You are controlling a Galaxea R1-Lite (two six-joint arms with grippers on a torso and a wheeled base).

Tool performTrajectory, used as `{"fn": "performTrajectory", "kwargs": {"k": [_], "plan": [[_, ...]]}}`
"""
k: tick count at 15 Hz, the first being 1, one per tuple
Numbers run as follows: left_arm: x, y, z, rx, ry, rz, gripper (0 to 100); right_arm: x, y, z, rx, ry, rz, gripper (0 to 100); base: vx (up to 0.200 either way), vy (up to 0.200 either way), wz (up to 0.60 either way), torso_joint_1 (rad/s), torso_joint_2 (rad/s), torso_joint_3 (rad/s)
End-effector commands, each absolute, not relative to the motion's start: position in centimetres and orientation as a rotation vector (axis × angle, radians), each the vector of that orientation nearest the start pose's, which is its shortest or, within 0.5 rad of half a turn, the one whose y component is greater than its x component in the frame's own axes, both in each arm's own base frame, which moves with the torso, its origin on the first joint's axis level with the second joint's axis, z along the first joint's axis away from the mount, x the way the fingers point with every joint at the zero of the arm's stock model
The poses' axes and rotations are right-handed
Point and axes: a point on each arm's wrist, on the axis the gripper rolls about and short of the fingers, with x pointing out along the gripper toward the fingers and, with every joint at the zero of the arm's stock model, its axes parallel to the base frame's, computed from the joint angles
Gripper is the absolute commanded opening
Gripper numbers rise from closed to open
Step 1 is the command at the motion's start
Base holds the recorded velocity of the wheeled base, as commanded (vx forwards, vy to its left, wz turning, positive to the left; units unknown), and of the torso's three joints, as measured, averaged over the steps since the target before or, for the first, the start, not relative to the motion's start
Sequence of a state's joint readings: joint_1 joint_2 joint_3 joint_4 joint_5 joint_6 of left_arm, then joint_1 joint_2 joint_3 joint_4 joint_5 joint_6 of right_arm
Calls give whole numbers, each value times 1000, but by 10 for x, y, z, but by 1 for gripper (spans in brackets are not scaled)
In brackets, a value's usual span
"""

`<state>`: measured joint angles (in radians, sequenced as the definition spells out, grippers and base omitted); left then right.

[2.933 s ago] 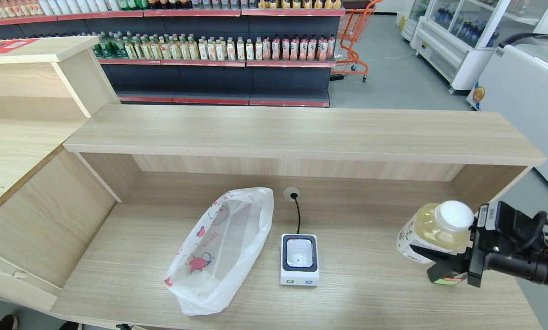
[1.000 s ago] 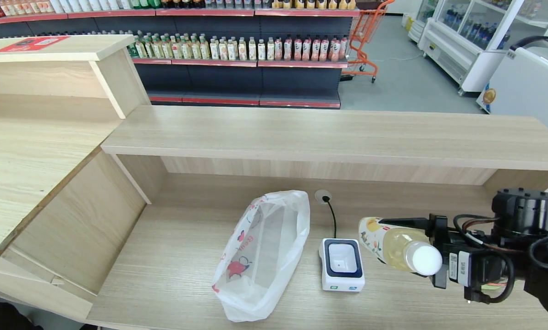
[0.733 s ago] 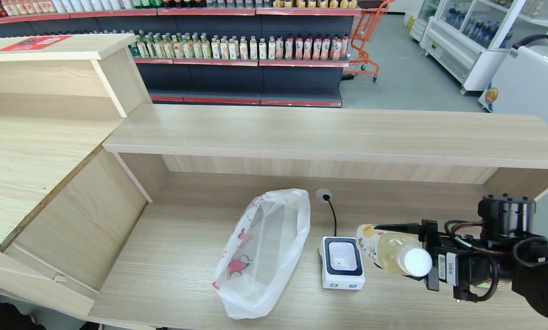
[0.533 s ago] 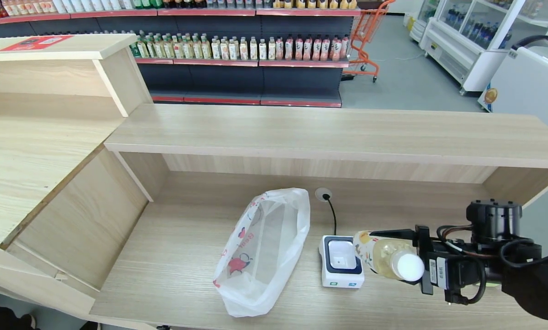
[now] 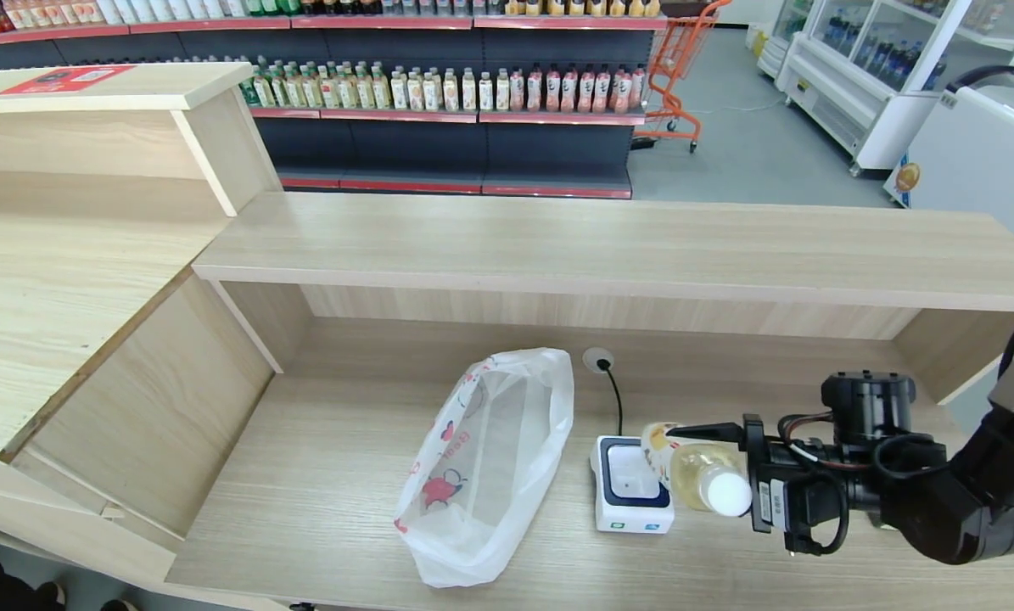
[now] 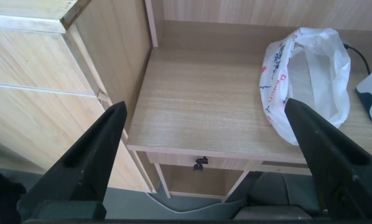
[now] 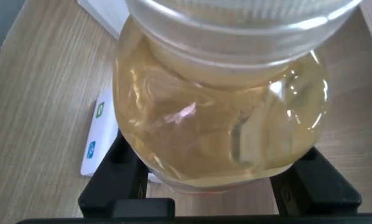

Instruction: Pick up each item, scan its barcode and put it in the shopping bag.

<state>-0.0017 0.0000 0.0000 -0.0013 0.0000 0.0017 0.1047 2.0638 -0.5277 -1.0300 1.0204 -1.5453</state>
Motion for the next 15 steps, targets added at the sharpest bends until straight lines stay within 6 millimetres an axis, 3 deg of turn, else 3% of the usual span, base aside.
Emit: {"fn": "performTrajectory", "kwargs": {"k": [1, 8, 15], "plan": [[-23, 0, 76, 2, 0, -2, 100, 317, 56, 33, -1136, -472, 1205, 0, 0, 0, 0, 0, 0, 0], [-23, 0, 76, 2, 0, -2, 100, 338, 87, 13, -1131, -533, 1274, 0, 0, 0, 0, 0, 0, 0], [-23, 0, 76, 2, 0, -2, 100, 345, 86, 18, -1154, -559, 1247, 0, 0, 0, 0, 0, 0, 0]]}}
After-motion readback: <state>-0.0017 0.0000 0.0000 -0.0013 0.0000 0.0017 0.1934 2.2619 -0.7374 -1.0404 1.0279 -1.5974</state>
